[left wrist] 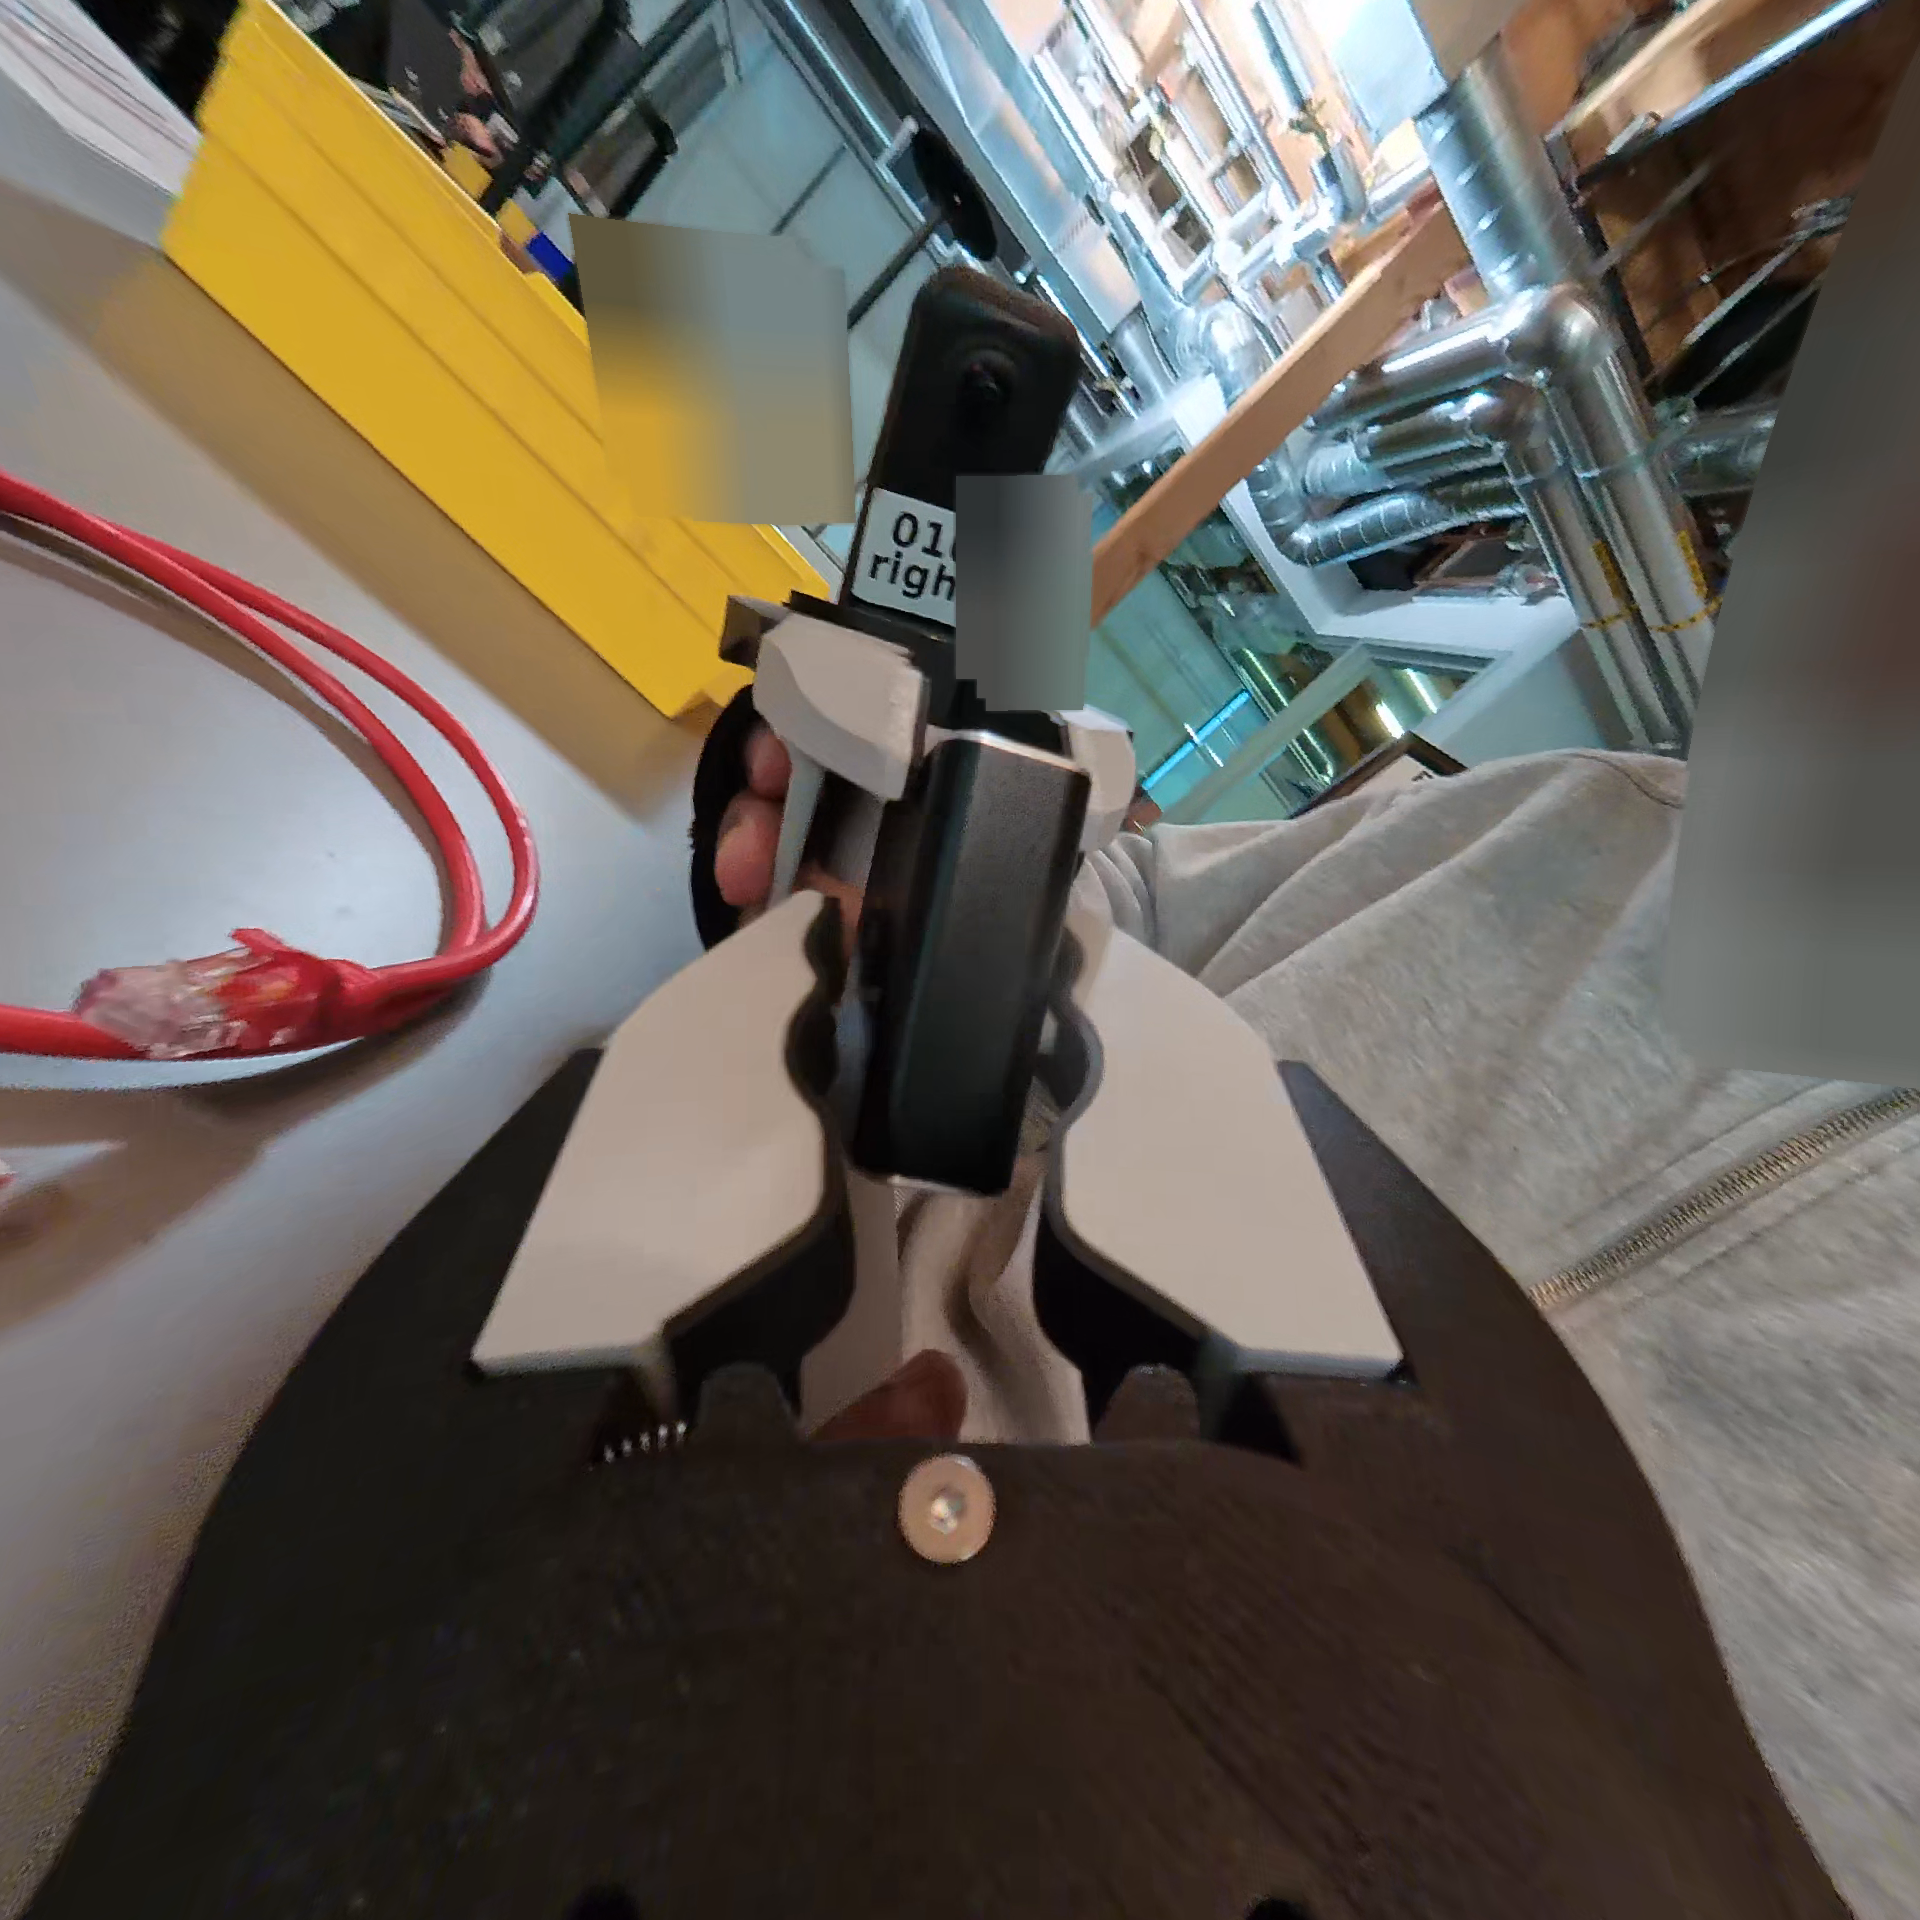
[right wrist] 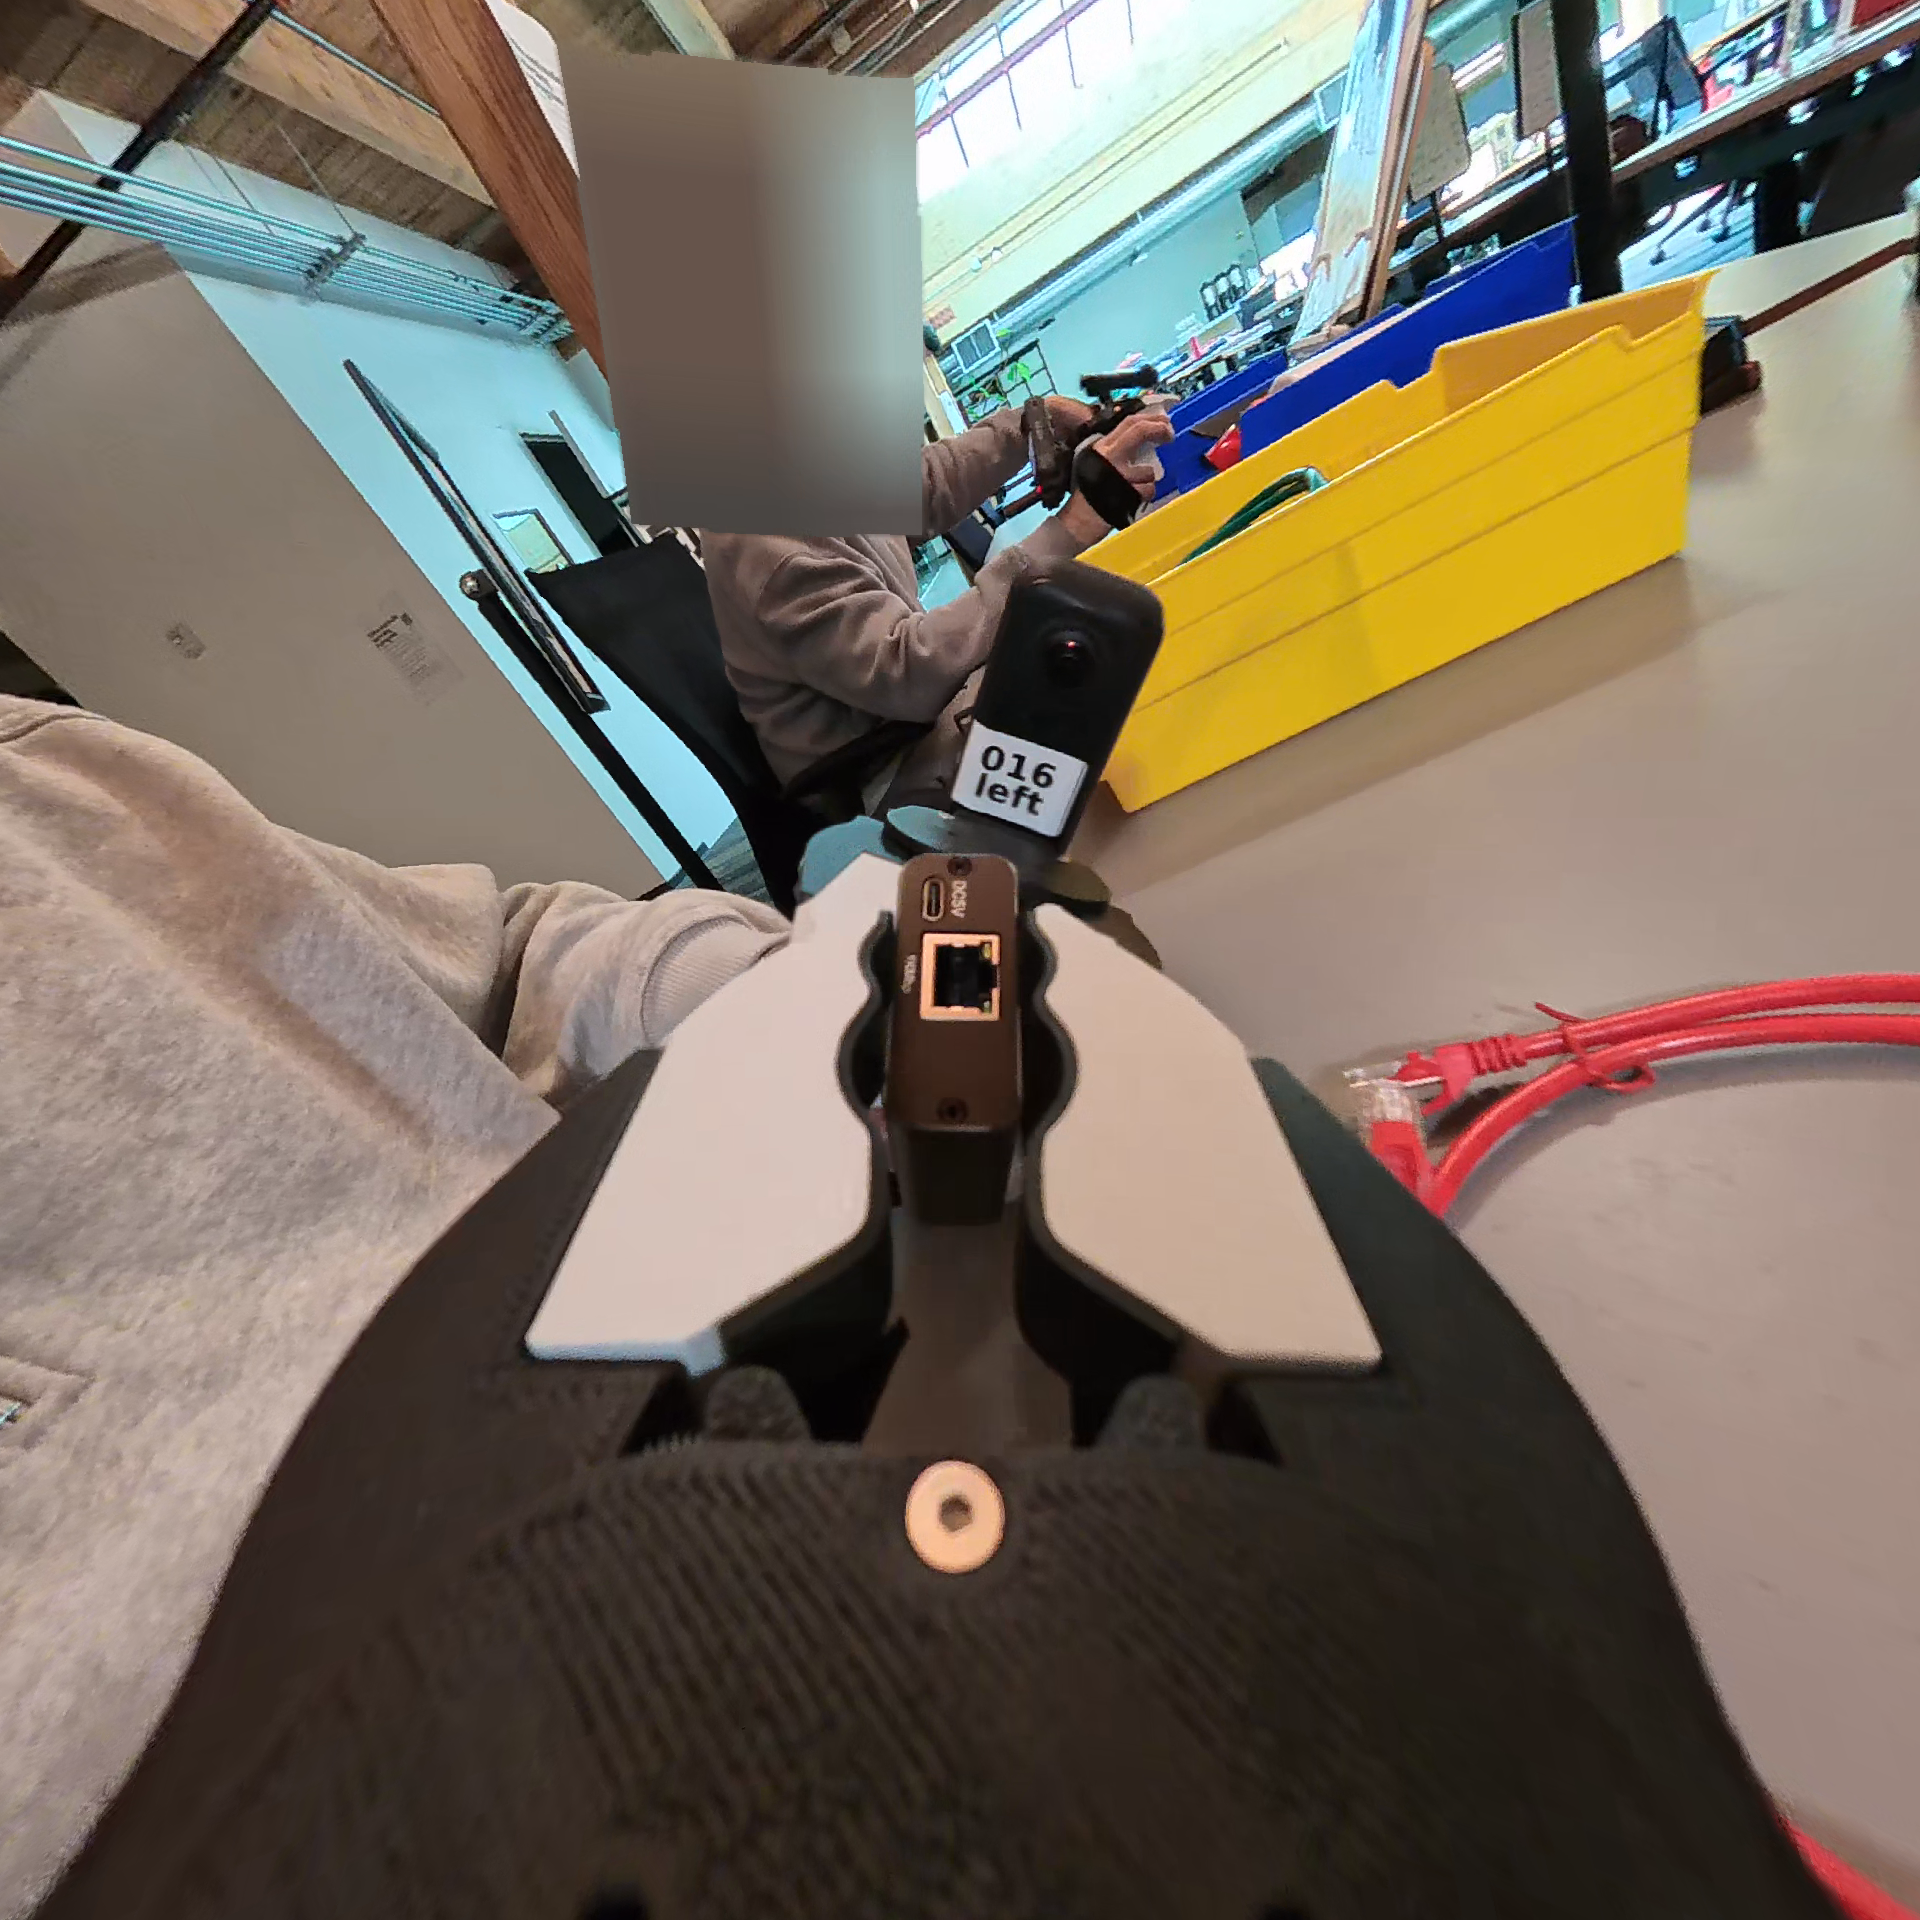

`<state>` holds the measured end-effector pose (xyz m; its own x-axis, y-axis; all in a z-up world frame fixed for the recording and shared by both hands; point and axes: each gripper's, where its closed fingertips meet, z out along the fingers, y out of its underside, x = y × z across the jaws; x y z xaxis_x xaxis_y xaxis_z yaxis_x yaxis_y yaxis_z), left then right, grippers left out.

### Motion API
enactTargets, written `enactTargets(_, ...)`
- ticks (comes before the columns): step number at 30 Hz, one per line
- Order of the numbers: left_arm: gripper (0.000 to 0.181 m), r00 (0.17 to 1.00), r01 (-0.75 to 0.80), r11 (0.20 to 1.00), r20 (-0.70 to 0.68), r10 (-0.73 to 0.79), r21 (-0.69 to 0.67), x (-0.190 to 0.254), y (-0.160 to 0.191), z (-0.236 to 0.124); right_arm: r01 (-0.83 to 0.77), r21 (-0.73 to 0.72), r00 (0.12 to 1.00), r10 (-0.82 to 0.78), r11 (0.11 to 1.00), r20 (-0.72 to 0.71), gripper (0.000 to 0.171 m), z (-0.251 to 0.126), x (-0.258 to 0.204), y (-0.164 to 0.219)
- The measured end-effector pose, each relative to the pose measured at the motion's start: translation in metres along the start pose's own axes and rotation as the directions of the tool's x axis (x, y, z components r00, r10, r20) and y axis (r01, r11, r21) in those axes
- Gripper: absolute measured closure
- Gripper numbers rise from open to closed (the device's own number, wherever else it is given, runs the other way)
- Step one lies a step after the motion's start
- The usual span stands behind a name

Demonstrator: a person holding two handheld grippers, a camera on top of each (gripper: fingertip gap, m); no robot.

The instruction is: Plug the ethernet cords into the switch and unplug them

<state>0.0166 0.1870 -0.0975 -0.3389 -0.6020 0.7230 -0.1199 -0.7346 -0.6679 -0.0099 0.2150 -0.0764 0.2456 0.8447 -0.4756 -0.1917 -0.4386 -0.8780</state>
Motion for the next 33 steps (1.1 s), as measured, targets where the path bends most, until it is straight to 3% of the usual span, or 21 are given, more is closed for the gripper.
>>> enactTargets(5,0.155,0.998,-0.059,0.998,0.024,0.06,-0.028,0.002,0.002,0.0,0.033,0.013,0.999,-0.033,0.999,-0.022,0.146,-0.001,0.002,-0.003)
enactTargets(8,0.155,0.99,-0.136,0.991,0.035,0.136,-0.008,0.005,-0.004,-0.004,0.041,0.054,0.997,-0.037,0.998,-0.074,0.123,-0.011,0.013,-0.012)
enactTargets(10,0.155,0.979,-0.191,0.982,0.07,0.19,0.006,0.004,-0.01,-0.009,0.048,0.059,0.992,-0.041,0.997,-0.121,0.118,-0.02,0.024,-0.017)
enactTargets(14,0.156,0.933,-0.317,0.948,0.182,0.309,0.013,-0.003,-0.023,-0.022,0.152,-0.077,0.947,-0.167,0.985,-0.274,0.118,-0.038,0.05,-0.012)
enactTargets(16,0.156,0.866,-0.423,0.906,0.284,0.411,-0.022,-0.009,-0.032,-0.031,0.224,-0.221,0.9,-0.289,0.949,-0.328,0.12,-0.045,0.062,-0.002)
enactTargets(19,0.156,0.677,-0.583,0.796,0.442,0.588,-0.165,-0.02,-0.044,-0.05,0.282,-0.44,0.836,-0.443,0.853,-0.324,0.126,-0.048,0.072,0.022)
enactTargets(23,0.156,0.444,-0.644,0.663,0.519,0.73,-0.381,-0.035,-0.047,-0.067,0.293,-0.633,0.801,-0.545,0.717,-0.247,0.13,-0.043,0.075,0.058)
enactTargets(26,0.156,0.391,-0.632,0.633,0.521,0.759,-0.448,-0.043,-0.043,-0.068,0.273,-0.743,0.749,-0.619,0.611,-0.234,0.131,-0.045,0.086,0.077)
enactTargets(28,0.156,0.386,-0.627,0.623,0.508,0.77,-0.468,-0.045,-0.04,-0.065,0.274,-0.729,0.743,-0.619,0.627,-0.254,0.134,-0.04,0.086,0.075)
enactTargets(30,0.156,0.384,-0.621,0.615,0.495,0.779,-0.486,-0.047,-0.036,-0.064,0.288,-0.711,0.749,-0.613,0.642,-0.251,0.16,-0.037,0.083,0.072)
enactTargets(33,0.156,0.385,-0.609,0.611,0.485,0.785,-0.506,-0.05,-0.032,-0.063,0.369,-0.649,0.731,-0.639,0.665,-0.24,0.165,-0.035,0.072,0.055)
